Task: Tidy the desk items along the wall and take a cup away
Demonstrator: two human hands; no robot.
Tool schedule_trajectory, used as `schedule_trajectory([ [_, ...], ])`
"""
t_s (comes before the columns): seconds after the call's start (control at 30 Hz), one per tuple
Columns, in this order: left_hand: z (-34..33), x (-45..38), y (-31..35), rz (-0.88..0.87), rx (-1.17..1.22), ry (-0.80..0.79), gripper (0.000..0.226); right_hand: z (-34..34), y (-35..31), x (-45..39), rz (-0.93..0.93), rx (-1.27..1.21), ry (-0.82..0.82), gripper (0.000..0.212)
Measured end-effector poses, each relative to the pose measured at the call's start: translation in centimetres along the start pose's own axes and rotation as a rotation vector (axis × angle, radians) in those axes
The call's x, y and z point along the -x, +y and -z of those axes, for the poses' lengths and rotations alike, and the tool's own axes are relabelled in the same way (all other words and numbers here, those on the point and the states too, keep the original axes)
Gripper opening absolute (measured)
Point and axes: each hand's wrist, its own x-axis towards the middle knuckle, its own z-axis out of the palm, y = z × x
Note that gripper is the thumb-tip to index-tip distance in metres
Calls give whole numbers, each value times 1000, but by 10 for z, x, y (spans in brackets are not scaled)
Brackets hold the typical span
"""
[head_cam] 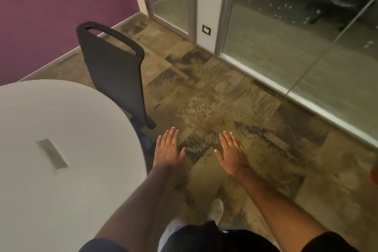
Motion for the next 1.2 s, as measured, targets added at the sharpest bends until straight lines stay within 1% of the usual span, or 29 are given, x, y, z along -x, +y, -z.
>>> schedule_trajectory([
  [0.17,29,-85,14,49,29,20,75,55,17,-103,55,30,45,71],
  [0.4,56,-234,-6,124,18,35,78,111,11,-269,128,55,98,70],
  [0.53,70,-315,-16,151,65,15,80,137,2,-347,145,32,65,69],
  [0.63,93,-381,-22,157,102,52,81,165,-6,-412,200,84,56,70],
  [0.73,115,-438,-33,223,90,64,81,196,-20,-481,222,102,62,68],
  [0.87,127,-500,-51,323,136,103,79,222,-46,-572,280,94,70,68],
  [0.93,130,-528,-62,361,170,98,79,233,-60,-618,311,106,50,69],
  [1.03,133,-581,-84,454,205,121,80,244,-83,-694,392,122,40,69],
  [1.2,162,-671,-130,598,212,147,80,266,-128,-810,533,175,-16,69],
])
